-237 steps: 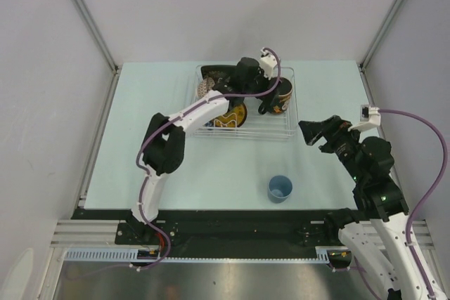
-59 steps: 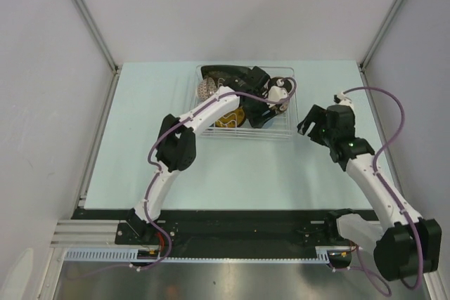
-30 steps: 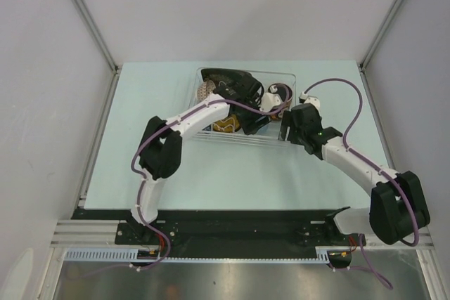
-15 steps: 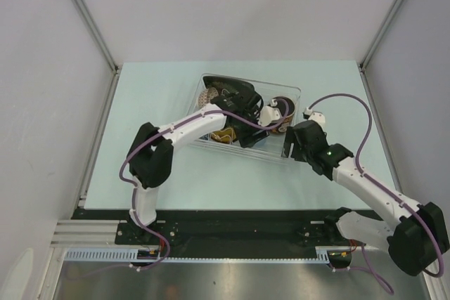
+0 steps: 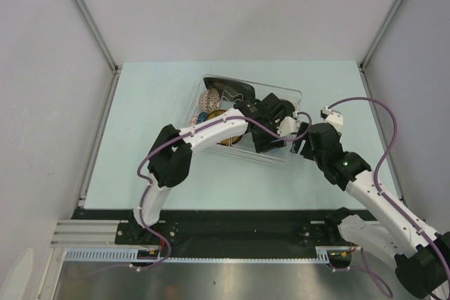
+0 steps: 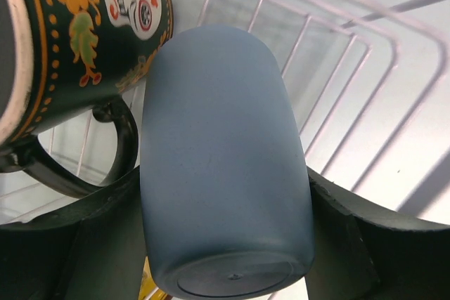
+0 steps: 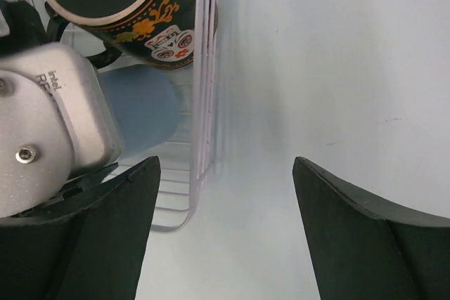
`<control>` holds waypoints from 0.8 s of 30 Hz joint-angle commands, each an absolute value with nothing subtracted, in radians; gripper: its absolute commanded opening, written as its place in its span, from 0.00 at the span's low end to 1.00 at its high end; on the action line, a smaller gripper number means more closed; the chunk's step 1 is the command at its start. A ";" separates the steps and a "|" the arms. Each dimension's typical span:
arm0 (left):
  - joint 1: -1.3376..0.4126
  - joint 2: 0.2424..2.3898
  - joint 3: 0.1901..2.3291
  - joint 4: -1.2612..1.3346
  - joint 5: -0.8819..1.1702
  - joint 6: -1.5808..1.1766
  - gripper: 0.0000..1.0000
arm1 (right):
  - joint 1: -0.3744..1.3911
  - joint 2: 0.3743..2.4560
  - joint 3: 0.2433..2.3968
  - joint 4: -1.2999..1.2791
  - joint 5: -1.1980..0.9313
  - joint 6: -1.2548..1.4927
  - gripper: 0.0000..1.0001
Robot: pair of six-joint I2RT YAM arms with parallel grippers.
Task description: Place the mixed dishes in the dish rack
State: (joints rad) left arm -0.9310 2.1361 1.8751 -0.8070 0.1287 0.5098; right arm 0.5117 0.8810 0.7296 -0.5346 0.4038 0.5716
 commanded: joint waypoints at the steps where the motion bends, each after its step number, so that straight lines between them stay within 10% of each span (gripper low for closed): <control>1: -0.960 2.164 1.888 -0.986 0.106 0.572 0.00 | 0.489 0.857 0.712 -0.540 0.427 0.592 0.81; 8: -0.960 2.149 1.888 -1.054 0.101 0.612 0.06 | 0.477 0.853 0.681 -0.519 0.408 0.598 0.81; 17: -0.960 2.148 1.928 -1.058 0.101 0.611 0.60 | 0.468 0.822 0.652 -0.514 0.394 0.603 0.81; 24: -0.974 2.123 1.956 -1.042 0.075 0.611 0.83 | 0.474 0.805 0.629 -0.505 0.376 0.614 0.80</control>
